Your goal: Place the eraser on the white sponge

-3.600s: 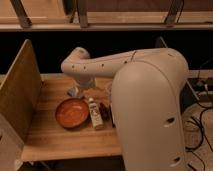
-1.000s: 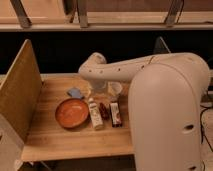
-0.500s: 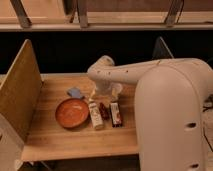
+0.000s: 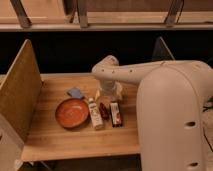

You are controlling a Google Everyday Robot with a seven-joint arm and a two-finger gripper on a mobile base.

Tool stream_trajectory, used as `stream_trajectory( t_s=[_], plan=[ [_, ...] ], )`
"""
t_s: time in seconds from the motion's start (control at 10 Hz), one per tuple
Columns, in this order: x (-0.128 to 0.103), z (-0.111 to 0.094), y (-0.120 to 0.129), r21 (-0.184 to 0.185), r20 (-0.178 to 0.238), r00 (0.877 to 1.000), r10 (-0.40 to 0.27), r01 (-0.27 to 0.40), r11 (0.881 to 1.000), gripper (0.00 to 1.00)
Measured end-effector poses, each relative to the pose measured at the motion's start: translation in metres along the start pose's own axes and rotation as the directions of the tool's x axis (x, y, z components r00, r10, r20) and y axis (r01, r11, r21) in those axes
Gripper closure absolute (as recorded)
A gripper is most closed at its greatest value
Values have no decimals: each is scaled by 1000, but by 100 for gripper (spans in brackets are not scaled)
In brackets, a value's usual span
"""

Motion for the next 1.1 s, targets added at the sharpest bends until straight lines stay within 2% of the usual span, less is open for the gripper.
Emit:
stream_trajectory(
  t_s=[0.2, 0.3, 0.4, 0.6, 0.8, 0.9, 1.1],
  plan=[
    [5, 4, -5, 3, -13, 1000, 25, -25, 1000, 20],
    [12, 10, -15, 9, -29, 998, 64, -64, 998, 20],
    [25, 18, -31, 18, -54, 990, 126, -126, 992, 20],
    [51, 34, -67, 55, -100, 963, 252, -248, 967, 20],
    [60, 53, -85, 66, -139, 937, 322, -315, 947, 20],
    [59, 60, -84, 62, -151, 931, 333, -328, 943, 20],
    [49, 70, -76, 49, -162, 935, 314, -311, 949, 20]
  ],
)
